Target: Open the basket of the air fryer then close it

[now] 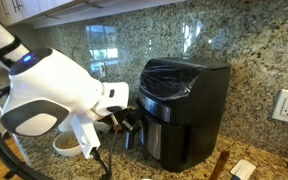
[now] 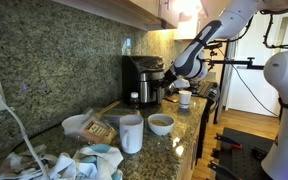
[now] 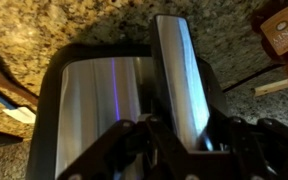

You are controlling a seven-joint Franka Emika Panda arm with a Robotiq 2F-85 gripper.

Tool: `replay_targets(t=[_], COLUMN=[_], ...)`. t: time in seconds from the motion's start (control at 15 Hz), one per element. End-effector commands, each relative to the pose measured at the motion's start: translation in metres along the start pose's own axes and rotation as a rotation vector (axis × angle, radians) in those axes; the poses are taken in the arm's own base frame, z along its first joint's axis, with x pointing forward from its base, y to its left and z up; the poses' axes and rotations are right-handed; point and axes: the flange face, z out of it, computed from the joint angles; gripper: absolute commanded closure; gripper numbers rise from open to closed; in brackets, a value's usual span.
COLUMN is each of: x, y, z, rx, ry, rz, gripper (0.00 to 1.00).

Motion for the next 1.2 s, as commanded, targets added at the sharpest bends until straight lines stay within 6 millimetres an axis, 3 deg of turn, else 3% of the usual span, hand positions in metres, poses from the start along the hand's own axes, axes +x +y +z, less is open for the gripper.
replay_targets(t=[0.0, 0.07, 0.13, 0.2, 0.33, 0.67, 1.13], x=[0.024, 0.023, 0.023, 0.022, 0.021, 0.016, -0.004], y=[-0.004, -0.001, 0.0, 0.0, 0.0, -0.01, -0.02], z=[0.015, 0.016, 0.016, 0.016, 0.015, 0.017, 0.016], rx=[0.041, 0.042, 0.043, 0.042, 0.045, 0.06, 0.073], ry=[0.059, 0.058, 0.059, 0.057, 0.056, 0.041, -0.001], rz=[-0.019, -0.015, -0.015, -0.015, -0.018, -0.034, -0.042], gripper=[0.84, 0.84, 0.69, 0.36, 0.38, 0.02, 0.0])
